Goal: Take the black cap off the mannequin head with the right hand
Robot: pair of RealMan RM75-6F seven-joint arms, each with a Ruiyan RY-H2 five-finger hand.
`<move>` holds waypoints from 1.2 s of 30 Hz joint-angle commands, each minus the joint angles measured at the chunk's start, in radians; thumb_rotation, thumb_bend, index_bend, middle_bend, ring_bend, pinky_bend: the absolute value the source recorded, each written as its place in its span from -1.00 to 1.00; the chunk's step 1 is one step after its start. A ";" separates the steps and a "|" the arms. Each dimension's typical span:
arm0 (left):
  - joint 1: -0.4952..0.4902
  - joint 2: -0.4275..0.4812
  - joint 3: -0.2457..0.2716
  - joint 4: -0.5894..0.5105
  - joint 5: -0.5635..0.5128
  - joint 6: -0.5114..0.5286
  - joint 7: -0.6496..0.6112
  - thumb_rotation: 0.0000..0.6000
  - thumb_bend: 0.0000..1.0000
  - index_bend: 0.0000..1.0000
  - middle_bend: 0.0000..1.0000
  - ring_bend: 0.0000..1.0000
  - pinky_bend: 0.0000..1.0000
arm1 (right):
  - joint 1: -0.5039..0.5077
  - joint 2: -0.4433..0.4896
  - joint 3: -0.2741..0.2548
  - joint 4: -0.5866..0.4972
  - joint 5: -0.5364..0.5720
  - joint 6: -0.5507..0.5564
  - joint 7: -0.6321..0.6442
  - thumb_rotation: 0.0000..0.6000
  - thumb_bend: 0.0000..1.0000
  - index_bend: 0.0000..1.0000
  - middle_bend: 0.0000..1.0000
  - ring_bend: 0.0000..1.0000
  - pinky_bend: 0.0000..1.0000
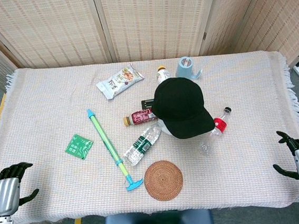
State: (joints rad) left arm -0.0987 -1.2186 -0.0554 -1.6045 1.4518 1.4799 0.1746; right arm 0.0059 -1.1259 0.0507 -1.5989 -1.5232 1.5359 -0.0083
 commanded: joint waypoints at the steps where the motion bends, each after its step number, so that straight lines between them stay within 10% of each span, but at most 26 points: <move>1: -0.002 -0.002 0.000 0.002 0.000 -0.002 0.002 1.00 -0.65 -0.41 -0.43 -0.51 -0.48 | 0.003 -0.003 -0.001 0.002 0.002 -0.006 -0.002 1.00 -0.92 -0.68 -0.34 -0.28 0.07; 16: 0.005 0.014 0.001 -0.022 0.018 0.022 0.002 1.00 -0.65 -0.41 -0.43 -0.51 -0.48 | 0.072 -0.011 0.005 -0.017 -0.101 -0.030 -0.002 1.00 -0.92 -0.68 -0.33 0.20 0.51; 36: 0.031 0.035 0.008 -0.022 0.023 0.050 -0.038 1.00 -0.65 -0.41 -0.43 -0.50 -0.48 | 0.388 -0.107 0.180 -0.166 -0.084 -0.258 -0.222 1.00 -0.90 -0.56 -0.32 0.55 0.96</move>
State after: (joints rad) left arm -0.0678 -1.1843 -0.0479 -1.6269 1.4746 1.5297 0.1373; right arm 0.3820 -1.2182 0.2198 -1.7660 -1.6194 1.2889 -0.2153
